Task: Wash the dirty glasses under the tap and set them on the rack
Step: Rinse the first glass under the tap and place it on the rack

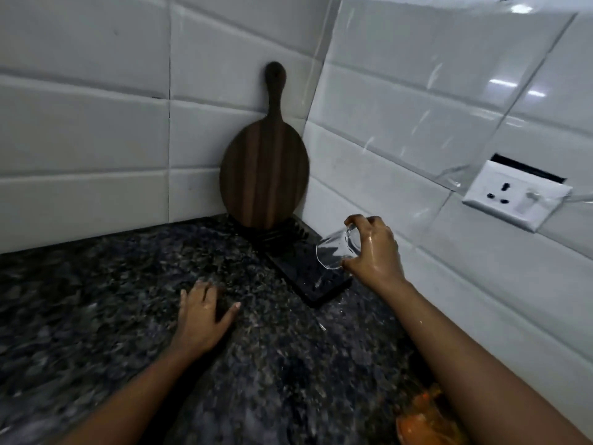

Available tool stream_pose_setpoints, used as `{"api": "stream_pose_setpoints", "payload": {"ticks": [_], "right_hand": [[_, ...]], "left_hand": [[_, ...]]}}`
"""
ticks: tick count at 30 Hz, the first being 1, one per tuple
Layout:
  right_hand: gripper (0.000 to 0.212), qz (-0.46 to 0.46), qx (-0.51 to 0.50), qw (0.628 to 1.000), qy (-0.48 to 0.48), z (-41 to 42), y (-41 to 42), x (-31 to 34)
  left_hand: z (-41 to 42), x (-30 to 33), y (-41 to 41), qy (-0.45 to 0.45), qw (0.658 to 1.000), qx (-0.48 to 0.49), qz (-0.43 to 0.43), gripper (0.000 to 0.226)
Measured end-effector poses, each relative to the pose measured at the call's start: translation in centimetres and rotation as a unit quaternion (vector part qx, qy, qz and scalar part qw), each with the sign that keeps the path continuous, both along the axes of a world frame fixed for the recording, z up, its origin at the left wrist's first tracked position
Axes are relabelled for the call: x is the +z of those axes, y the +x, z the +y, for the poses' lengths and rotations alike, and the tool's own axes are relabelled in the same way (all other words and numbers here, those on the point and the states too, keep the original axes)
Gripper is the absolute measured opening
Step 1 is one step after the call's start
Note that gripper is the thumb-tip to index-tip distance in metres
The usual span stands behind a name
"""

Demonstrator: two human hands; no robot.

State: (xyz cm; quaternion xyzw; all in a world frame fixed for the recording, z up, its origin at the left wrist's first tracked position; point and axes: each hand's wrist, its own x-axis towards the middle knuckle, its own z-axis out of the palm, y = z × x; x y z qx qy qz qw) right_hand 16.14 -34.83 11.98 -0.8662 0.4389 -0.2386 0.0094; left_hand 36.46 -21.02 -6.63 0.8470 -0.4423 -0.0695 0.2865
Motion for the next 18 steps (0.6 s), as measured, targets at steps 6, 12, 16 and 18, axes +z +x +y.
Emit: {"api": "stream_pose_setpoints", "payload": {"ticks": [6, 12, 16, 18], "right_hand": [[0.060, 0.036, -0.032, 0.998, 0.031, -7.9, 6.5, -4.6], [0.063, 0.066, -0.057, 0.994, 0.068, -11.7, 10.0, -6.7], [0.061, 0.075, -0.060, 0.993, 0.065, -12.5, 11.1, -7.0], [0.045, 0.057, -0.075, 0.994, 0.062, -12.5, 11.1, -6.8]], "left_hand": [[-0.9, -0.7, 0.1, -0.014, 0.999, -0.032, -0.017, 0.118], [-1.2, -1.1, 0.1, -0.016, 0.999, -0.034, -0.013, 0.107], [-1.2, -1.0, 0.0, -0.027, 0.999, -0.034, -0.001, 0.108], [-1.1, -1.3, 0.0, -0.026, 0.999, -0.035, -0.009, 0.106]]}}
